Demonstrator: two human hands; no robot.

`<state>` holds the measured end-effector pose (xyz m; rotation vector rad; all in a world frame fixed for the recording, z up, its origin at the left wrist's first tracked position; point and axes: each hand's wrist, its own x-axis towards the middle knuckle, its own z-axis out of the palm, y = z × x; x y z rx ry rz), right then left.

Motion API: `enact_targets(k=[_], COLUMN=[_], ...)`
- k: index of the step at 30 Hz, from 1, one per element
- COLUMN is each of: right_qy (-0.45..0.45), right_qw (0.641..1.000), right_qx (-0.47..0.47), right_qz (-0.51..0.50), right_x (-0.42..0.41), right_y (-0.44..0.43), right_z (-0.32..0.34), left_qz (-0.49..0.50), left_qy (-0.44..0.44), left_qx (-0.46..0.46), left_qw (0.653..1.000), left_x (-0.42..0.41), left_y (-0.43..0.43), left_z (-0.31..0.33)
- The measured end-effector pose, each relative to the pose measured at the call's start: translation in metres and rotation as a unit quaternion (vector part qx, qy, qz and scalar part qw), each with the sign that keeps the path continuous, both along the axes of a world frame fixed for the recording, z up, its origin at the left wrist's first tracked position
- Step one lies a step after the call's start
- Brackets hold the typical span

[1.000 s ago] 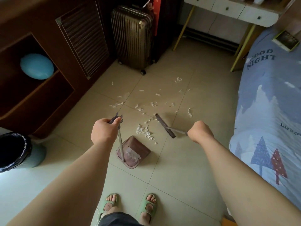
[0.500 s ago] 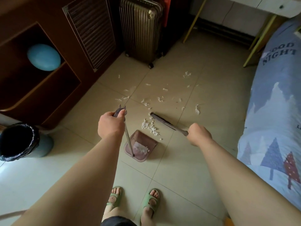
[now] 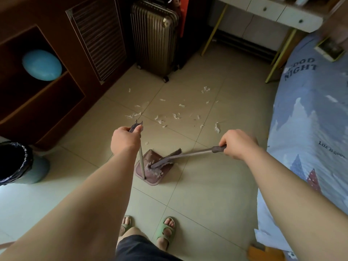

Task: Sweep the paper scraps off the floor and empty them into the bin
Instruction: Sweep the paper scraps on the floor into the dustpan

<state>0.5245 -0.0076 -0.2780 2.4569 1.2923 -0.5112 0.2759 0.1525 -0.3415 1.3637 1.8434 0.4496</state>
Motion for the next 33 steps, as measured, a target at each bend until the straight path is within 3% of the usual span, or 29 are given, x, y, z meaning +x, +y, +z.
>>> enact_targets(k=[11,20,26,33], right_qy=[-0.007,0.053,0.085,0.094], right_qw=[0.990,0.981,0.977,0.977], right_qx=[0.025,-0.061,-0.115,-0.039], right_qz=[-0.141,-0.175,-0.156,-0.186], right_x=[0.006,-0.036,-0.056,-0.056], right_y=[-0.011,-0.026,-0.017,-0.010], right_z=[-0.007,-0.040,-0.025,0.021], left_qz=[-0.066,-0.084,-0.113,-0.098], left_qy=[0.014,0.015,0.003,-0.006], left_qx=[0.019,0.023,0.020,0.019], left_qw=[0.998,0.996,0.993,0.995], left_x=[-0.044,-0.060,-0.056,-0.079], left_y=[-0.018,-0.014,-0.015,-0.014], left_z=[0.009,0.001,0.000,0.000])
